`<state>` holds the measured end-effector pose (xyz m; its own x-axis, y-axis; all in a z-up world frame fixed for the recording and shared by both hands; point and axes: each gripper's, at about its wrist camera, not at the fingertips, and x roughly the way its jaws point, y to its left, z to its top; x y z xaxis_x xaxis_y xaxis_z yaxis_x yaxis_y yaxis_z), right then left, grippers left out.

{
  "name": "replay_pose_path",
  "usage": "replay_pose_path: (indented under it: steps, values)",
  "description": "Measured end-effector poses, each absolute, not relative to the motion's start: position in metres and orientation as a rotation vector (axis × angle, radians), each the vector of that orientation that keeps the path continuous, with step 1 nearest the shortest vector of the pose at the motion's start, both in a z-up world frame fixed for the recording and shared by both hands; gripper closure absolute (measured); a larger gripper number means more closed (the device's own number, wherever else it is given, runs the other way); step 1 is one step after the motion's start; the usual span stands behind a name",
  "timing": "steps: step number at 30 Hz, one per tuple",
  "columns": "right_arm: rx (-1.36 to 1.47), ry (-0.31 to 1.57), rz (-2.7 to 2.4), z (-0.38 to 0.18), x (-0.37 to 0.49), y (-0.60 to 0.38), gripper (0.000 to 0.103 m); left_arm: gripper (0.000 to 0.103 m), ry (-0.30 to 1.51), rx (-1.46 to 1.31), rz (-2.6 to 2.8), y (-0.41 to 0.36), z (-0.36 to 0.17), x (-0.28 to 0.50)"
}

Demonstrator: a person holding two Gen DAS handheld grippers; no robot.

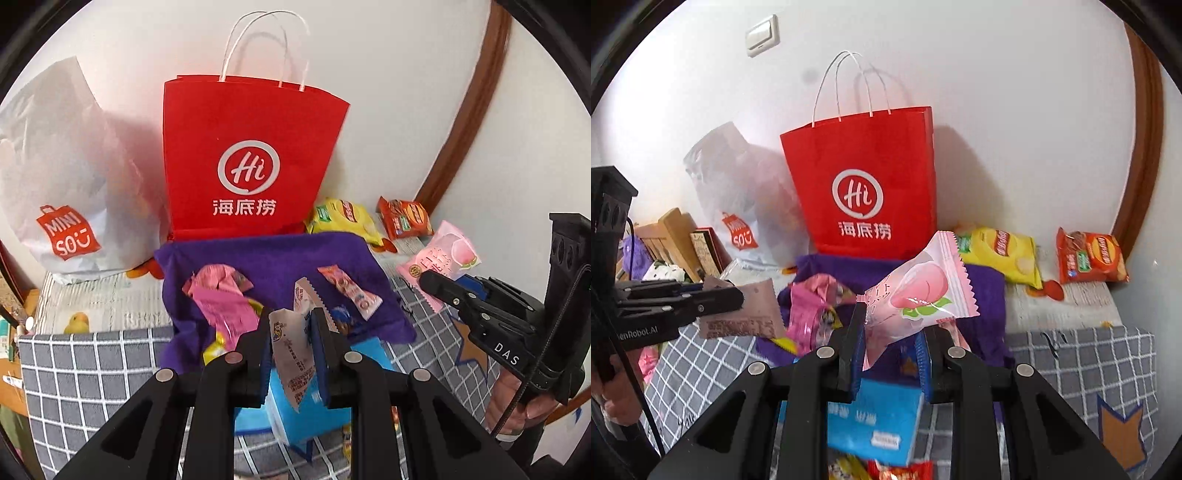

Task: Organize snacks
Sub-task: 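Carry the peach candy and white wrapper with both tools over the purple towel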

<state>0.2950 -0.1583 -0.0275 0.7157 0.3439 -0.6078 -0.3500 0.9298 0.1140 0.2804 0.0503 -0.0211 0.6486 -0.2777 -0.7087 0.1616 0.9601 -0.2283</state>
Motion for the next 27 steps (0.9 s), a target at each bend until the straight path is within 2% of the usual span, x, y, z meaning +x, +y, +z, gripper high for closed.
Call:
replay_pose_path:
  steps: [11, 27]
  values:
    - [-0.011, 0.657, 0.394, -0.023, 0.358, -0.138, 0.079, 0.084, 0.811, -0.209, -0.239, 0.063, -0.019, 0.334]
    - [-0.009, 0.812, 0.351, -0.087, 0.408, -0.154, 0.079, 0.084, 0.889, -0.231, -0.244, 0.073, -0.07, 0.366]
